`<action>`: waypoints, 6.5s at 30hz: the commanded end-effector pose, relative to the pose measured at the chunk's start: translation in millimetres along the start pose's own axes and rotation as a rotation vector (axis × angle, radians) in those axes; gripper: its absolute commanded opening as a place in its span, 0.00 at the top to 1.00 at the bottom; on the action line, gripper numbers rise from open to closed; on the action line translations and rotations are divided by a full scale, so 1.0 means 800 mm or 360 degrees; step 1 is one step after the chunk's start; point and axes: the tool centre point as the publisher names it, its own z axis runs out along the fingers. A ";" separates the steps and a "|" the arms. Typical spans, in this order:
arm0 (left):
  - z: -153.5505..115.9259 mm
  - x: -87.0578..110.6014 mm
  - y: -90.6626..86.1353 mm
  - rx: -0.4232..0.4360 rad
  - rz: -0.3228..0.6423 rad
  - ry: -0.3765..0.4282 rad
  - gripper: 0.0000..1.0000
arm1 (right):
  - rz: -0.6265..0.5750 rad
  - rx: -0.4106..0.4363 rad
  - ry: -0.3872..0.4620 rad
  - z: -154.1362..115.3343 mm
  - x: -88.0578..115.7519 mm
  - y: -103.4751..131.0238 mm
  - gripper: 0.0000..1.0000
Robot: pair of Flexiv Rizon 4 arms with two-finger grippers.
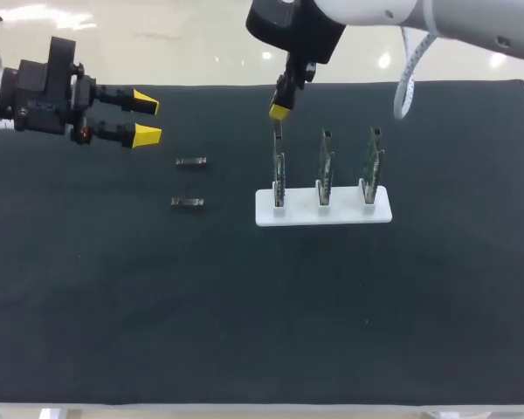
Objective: Pick up the optical module with the left hand, and insert it into the network port with the right hand.
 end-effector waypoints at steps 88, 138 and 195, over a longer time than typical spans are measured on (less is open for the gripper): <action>0.001 0.000 0.001 0.0001 -0.0001 0.0005 0.00 | 0.0015 0.0002 0.0036 0.003 -0.002 0.003 1.00; 0.001 0.000 0.001 0.0001 -0.0001 0.0005 0.00 | -0.0011 0.0006 0.0056 0.005 -0.001 0.004 1.00; 0.001 0.000 0.001 0.0001 -0.0001 0.0005 0.00 | -0.0063 0.0055 0.0031 -0.020 -0.012 0.005 1.00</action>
